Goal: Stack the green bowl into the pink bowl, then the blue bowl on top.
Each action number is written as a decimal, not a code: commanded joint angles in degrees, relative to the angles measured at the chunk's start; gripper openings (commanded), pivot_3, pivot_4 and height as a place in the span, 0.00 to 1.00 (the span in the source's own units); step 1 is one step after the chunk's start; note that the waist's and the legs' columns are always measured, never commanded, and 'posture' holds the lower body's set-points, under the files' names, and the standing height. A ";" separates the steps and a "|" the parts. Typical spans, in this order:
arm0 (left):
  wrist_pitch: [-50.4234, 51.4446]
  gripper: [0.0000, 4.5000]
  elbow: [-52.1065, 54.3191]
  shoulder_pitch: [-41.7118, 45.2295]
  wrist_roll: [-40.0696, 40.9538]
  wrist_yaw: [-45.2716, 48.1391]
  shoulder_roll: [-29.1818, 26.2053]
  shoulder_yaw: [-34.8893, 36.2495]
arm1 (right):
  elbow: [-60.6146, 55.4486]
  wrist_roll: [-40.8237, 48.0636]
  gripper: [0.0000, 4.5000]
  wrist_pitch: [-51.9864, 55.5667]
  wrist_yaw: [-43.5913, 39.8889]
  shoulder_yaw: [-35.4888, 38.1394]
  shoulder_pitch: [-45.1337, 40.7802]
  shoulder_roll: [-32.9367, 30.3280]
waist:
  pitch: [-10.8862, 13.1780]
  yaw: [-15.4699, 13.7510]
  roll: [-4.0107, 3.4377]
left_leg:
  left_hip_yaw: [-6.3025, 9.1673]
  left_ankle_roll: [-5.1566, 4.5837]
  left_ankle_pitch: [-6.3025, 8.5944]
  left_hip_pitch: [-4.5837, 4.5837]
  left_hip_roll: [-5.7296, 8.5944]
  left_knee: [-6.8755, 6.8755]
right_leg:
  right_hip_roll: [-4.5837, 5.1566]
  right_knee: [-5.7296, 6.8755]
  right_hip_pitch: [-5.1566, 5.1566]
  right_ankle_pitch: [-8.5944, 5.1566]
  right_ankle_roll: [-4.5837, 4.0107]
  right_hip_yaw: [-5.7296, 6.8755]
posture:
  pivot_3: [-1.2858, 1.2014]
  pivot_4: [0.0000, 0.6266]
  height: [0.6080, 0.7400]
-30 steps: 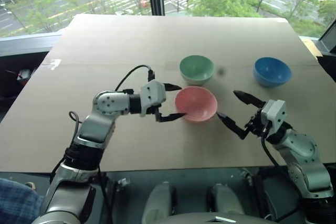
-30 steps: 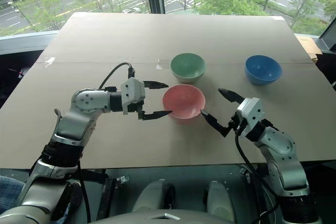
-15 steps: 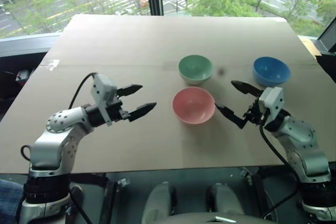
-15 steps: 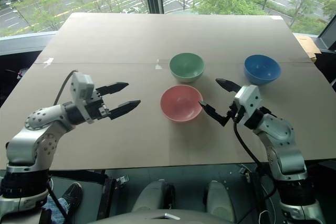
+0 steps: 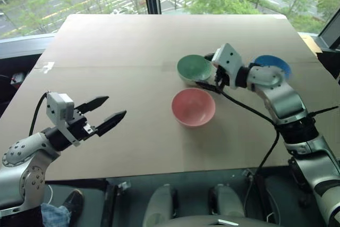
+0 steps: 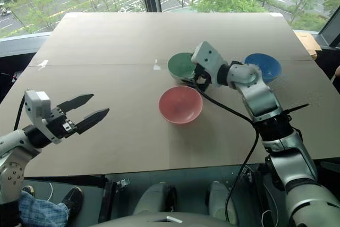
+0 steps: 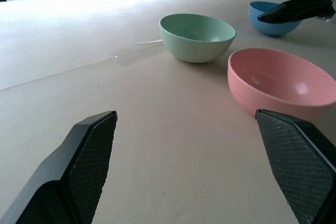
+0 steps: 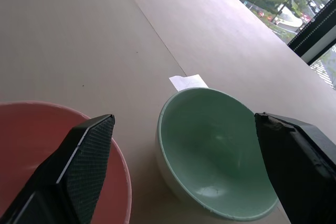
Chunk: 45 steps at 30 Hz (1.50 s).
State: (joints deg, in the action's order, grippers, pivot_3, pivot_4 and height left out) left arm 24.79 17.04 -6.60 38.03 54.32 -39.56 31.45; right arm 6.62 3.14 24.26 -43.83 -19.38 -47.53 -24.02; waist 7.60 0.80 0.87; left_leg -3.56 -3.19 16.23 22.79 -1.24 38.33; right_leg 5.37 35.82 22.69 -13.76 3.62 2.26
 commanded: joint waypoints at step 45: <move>-7.37 1.00 -5.89 6.15 1.58 13.74 -4.99 -6.35 | -13.59 -5.56 0.03 8.07 -13.09 -1.60 -6.61 2.39 | 0.18 1.20 -0.20 | 0.09 0.16 -0.07 0.15 -0.06 -0.17 | -0.23 0.01 0.02 0.01 0.03 0.23 | 0.52 0.24 1.00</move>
State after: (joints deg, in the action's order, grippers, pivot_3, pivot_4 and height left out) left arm 18.74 12.05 -1.98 40.06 66.84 -43.30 25.77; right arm 2.99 -4.86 28.87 -53.38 -22.00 -55.24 -19.50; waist 7.79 2.00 0.67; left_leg -3.46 -3.03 16.16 22.94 -1.31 38.16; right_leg 5.14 35.83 22.70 -13.75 3.66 2.52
